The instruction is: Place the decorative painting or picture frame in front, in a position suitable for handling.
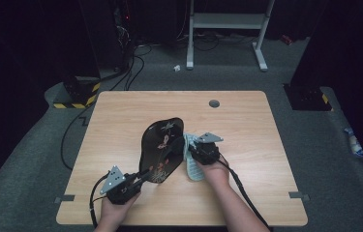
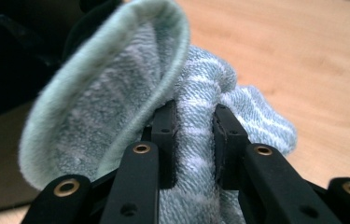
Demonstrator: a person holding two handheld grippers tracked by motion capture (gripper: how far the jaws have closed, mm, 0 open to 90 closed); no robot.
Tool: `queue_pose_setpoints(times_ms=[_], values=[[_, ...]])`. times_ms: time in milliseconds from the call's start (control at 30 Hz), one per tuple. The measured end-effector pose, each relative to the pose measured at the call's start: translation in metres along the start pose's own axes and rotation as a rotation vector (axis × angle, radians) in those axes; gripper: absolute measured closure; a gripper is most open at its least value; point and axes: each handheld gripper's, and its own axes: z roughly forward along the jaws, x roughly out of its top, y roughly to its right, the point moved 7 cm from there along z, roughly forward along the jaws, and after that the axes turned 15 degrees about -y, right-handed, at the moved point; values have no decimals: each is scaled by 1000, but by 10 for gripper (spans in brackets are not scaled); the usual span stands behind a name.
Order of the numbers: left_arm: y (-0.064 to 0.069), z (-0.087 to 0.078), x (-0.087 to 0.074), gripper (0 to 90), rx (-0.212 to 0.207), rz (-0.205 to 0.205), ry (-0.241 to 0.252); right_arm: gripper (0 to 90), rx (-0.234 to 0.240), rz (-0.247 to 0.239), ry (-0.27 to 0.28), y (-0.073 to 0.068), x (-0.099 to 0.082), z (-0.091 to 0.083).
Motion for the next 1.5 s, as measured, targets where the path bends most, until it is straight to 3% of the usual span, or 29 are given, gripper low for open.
queue_pose_setpoints(times_ms=[167,367,600,833,1033,1500], values=[[0,0,0,779,-1,-2,2,734,7,-1,-27,-4,-12,9],[0,0,0,780,-1,-3,1,731,9,0,-21,-2,-8,6],[0,0,0,780,-2,-4,1,729,-2,-1,59,2,21,-18],[0,0,0,779,0,-3,0,727,-6,-29,150,-5,53,-48],[0,0,0,778,-1,-4,0,728,-4,-30,118,-3,49,-39],[0,0,0,778,-1,-3,1,729,-15,-16,31,1,18,-14]])
